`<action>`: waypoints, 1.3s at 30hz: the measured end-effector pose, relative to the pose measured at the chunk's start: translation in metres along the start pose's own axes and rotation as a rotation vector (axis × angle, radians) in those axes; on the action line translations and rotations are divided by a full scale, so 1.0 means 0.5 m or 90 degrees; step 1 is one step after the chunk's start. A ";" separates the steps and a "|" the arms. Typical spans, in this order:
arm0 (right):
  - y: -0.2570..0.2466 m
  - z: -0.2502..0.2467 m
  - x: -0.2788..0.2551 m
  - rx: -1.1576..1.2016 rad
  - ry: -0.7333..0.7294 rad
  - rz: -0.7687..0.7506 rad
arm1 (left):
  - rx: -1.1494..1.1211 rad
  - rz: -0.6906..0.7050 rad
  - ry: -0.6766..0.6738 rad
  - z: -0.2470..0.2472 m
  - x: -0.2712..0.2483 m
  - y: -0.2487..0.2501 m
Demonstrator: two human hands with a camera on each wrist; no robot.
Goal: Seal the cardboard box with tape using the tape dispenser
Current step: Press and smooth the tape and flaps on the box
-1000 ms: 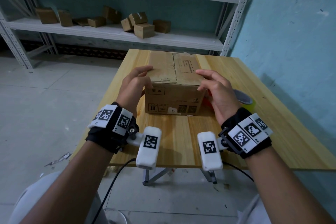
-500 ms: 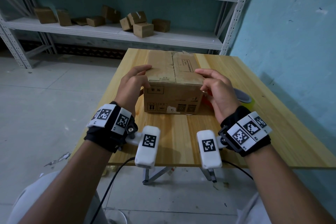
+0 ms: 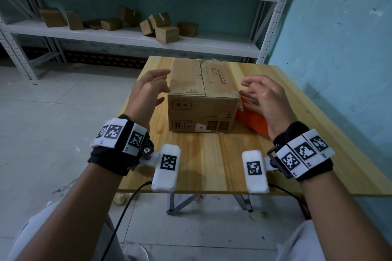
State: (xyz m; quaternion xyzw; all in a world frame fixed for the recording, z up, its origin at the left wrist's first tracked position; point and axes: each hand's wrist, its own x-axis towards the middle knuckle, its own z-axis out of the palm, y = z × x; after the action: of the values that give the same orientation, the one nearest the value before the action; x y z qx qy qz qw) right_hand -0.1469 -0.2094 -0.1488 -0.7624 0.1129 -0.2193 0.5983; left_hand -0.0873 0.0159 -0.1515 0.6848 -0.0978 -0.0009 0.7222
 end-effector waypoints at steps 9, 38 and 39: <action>0.004 -0.015 -0.019 -0.186 -0.013 -0.079 | 0.187 0.048 0.057 -0.032 -0.003 -0.008; 0.016 -0.013 -0.021 -0.285 -0.004 -0.162 | 0.330 0.132 0.028 -0.020 -0.024 -0.015; 0.016 -0.013 -0.021 -0.288 -0.005 -0.166 | 0.329 0.133 0.027 -0.020 -0.023 -0.016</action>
State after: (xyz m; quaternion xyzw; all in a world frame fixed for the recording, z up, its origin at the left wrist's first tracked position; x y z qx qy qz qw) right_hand -0.1585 -0.2124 -0.1576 -0.8859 0.0577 -0.2603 0.3797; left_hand -0.0961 0.0270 -0.1613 0.8325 -0.1498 0.1126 0.5214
